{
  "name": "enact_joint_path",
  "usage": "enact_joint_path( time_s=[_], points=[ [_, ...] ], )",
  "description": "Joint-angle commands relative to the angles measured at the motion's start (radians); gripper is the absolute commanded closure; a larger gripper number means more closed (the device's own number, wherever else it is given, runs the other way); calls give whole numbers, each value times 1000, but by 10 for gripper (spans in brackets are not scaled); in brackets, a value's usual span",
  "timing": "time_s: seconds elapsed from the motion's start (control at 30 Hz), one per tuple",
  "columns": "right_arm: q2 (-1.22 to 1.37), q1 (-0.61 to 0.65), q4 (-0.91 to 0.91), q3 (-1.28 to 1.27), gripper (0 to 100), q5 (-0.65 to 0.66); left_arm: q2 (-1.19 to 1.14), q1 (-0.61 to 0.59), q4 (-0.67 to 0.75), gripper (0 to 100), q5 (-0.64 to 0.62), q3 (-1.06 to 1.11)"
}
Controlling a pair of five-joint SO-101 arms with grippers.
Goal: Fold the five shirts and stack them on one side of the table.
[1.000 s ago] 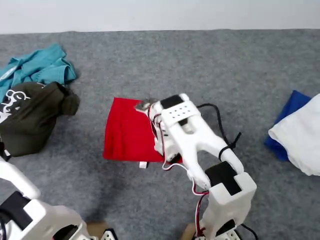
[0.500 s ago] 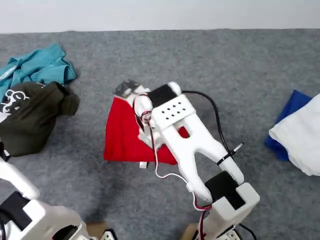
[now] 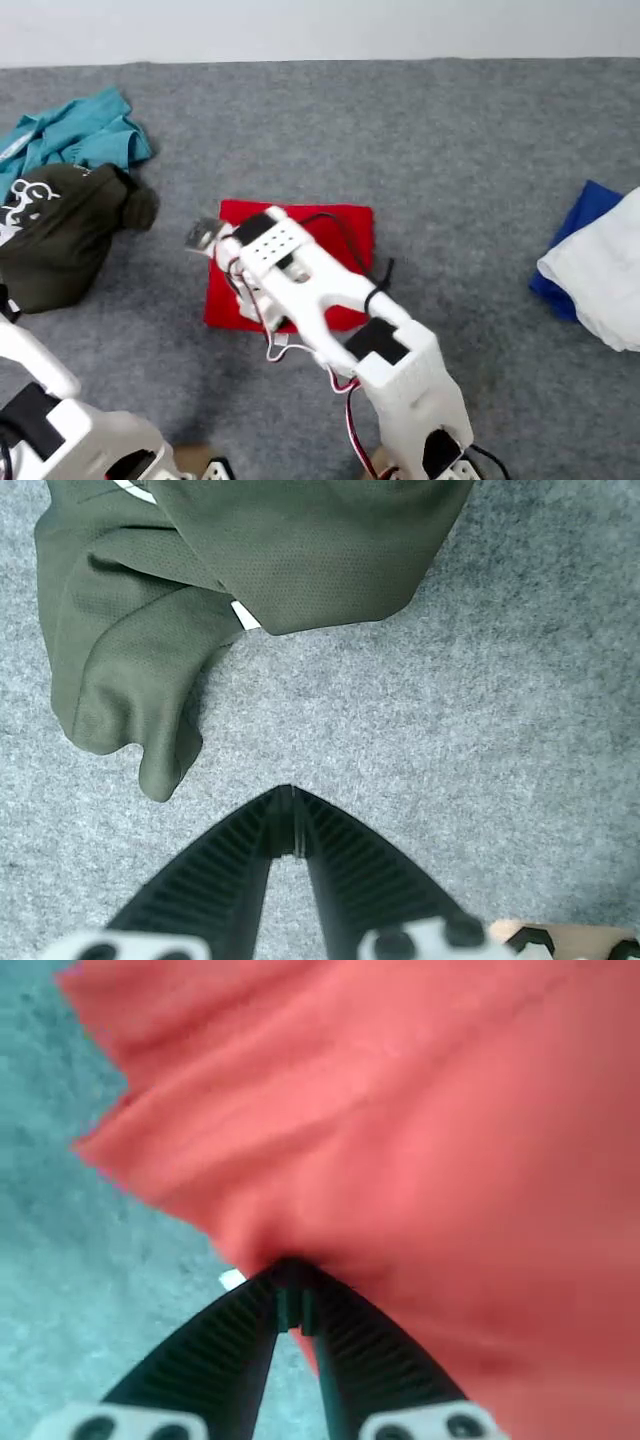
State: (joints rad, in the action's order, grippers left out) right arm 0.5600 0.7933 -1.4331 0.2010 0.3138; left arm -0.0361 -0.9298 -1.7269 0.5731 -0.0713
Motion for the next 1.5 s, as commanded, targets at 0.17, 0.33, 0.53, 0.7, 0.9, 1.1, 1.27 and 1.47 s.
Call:
enact_joint_path(
  time_s=[0.17,0.33,0.53,0.7,0.9,1.1,1.27,1.47],
  points=[
    [-42,-28,-255,356,990,11,57,2,-23,996,-6,-5],
    [-93,-94,-358,445,990,5,57,2,-23,996,-6,-5],
    [-209,-182,-361,417,990,-77,58,0,-25,996,-8,-5],
    [-377,-240,-361,224,990,-181,71,-2,-25,996,-8,35],
    [-602,-323,-354,3,990,-336,206,-2,-20,996,-6,200],
    [-647,-366,-354,-95,990,-516,334,5,-18,996,-3,272],
    [-644,-374,-303,-178,990,-641,362,3,-18,996,-3,274],
    [-644,-360,-165,-253,852,-752,362,5,-17,996,-5,295]
  ],
)
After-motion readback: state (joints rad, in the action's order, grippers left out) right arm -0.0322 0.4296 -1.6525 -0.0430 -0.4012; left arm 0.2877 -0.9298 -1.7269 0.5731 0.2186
